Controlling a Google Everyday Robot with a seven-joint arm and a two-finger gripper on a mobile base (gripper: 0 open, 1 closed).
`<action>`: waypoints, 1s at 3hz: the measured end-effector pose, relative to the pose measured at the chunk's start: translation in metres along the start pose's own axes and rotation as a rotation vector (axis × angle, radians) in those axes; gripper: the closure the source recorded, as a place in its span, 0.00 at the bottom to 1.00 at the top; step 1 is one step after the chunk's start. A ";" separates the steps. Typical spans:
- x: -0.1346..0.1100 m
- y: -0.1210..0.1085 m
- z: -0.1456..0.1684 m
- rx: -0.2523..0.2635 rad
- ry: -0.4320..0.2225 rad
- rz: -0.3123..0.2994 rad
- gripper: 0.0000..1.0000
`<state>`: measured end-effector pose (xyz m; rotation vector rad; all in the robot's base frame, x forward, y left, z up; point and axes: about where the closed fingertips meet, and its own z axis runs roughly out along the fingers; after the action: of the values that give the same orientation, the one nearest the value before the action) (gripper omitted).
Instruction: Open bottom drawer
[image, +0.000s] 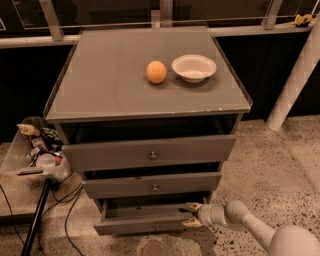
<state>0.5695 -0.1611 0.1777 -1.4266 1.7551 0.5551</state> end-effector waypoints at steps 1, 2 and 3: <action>0.000 0.000 0.000 0.000 0.000 0.000 0.13; 0.003 0.011 -0.005 -0.007 -0.007 0.002 0.37; 0.008 0.035 -0.026 -0.001 -0.024 0.004 0.60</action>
Offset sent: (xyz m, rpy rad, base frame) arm -0.0267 -0.0118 0.0011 0.0119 0.0051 0.0054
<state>0.5275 -0.1758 0.1817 -1.4118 1.7399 0.5733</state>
